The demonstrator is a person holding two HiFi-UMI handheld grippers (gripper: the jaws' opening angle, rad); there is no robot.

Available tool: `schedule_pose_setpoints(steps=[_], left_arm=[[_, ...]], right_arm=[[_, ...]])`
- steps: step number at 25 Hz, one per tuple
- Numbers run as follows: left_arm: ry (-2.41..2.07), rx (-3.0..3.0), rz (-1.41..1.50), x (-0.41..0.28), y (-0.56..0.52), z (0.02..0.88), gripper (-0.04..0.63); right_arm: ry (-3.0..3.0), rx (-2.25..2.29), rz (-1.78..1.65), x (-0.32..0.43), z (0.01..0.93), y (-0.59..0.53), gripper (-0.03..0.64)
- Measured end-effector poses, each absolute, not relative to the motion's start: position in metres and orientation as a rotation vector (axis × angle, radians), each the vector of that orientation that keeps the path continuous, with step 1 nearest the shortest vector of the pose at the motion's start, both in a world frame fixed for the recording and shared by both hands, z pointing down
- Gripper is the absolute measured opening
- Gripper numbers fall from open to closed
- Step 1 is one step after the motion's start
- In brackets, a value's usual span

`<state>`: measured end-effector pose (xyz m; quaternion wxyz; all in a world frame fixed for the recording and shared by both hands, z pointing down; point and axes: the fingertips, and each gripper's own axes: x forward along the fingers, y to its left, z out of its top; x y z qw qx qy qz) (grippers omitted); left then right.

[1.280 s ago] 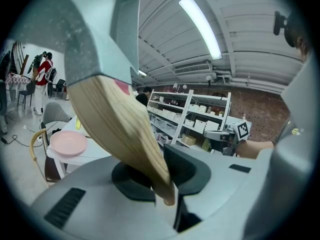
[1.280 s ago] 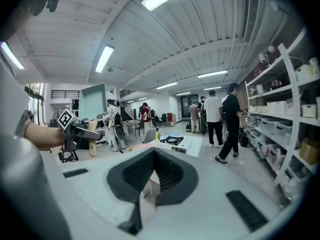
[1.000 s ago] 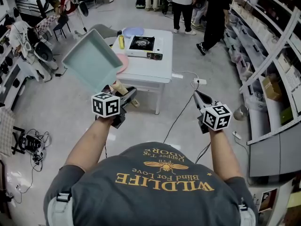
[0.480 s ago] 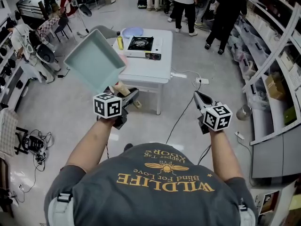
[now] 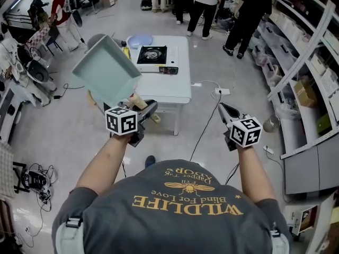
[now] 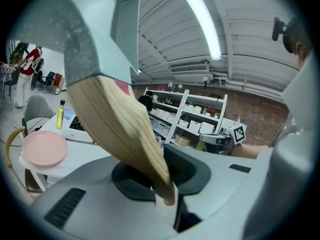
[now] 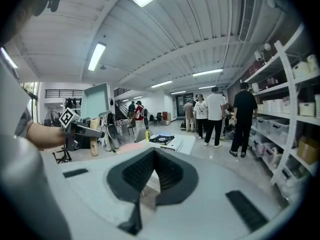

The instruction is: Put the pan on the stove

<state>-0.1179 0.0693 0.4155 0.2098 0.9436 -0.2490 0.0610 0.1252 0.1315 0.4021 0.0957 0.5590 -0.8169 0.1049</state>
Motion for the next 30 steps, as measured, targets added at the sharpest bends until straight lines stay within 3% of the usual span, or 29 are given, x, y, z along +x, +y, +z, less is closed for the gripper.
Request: schedule_pose_setpoints(steps=[15, 30], left_arm=[[-0.43, 2.675, 0.224, -0.166, -0.132, 0.407, 0.058], [-0.431, 2.614, 0.231, -0.153, -0.216, 0.429, 0.058]], right_arm=[[-2.328, 1.754, 0.299, 0.048, 0.38, -0.056, 0.0], [-2.337, 1.689, 0.361, 0.07, 0.405, -0.153, 0.0]])
